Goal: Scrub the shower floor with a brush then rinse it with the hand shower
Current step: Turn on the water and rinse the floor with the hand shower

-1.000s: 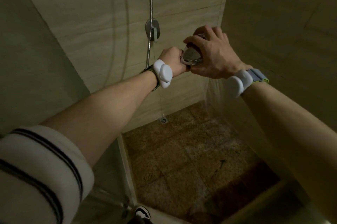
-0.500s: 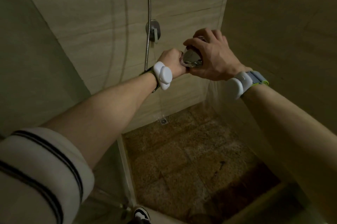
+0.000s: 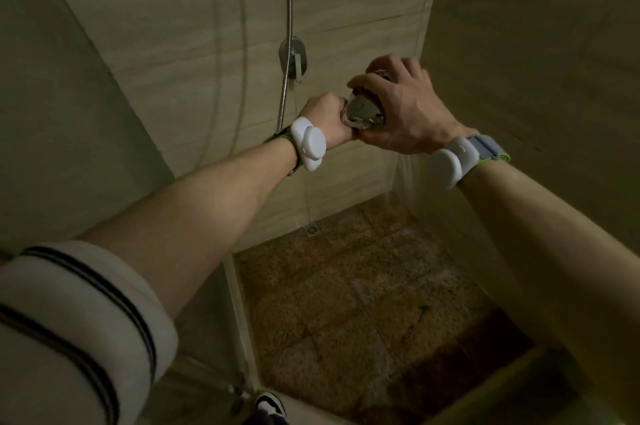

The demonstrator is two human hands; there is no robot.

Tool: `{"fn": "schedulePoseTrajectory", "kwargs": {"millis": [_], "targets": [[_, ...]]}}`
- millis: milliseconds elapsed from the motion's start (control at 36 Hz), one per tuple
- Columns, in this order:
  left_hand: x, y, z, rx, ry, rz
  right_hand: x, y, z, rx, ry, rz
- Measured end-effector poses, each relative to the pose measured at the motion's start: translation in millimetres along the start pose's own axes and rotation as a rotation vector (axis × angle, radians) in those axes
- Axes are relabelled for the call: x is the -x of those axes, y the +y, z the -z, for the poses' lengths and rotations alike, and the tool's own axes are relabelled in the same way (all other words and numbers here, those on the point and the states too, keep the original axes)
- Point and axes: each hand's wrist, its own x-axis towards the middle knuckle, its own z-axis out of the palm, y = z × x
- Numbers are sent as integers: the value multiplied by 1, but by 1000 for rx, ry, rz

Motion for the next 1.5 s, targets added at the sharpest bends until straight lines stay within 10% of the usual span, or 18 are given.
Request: {"fn": "schedulePoseTrajectory", "kwargs": {"millis": [1500], "targets": [[1,-14,-2,-174,-261,1,3,-6,-14,-54,-204,-62]]}}
